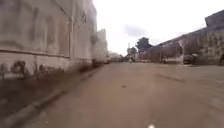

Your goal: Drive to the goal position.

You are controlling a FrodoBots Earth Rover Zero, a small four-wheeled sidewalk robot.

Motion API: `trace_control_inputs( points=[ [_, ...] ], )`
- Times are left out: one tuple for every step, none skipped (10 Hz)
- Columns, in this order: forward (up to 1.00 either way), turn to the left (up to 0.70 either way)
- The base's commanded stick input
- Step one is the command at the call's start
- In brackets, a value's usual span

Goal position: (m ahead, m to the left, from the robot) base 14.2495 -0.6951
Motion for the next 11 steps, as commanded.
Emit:
trace_control_inputs(
  points=[
    [0.7, -0.35],
    [0.7, 0.06],
    [0.7, 0.13],
    [0.7, 0.17],
    [0.7, 0.11],
    [0.7, 0.08],
    [0.7, 0.06],
    [0.7, 0.06],
    [0.7, 0.06],
    [0.7, 0.05],
    [0.7, 0.04]
  ],
)
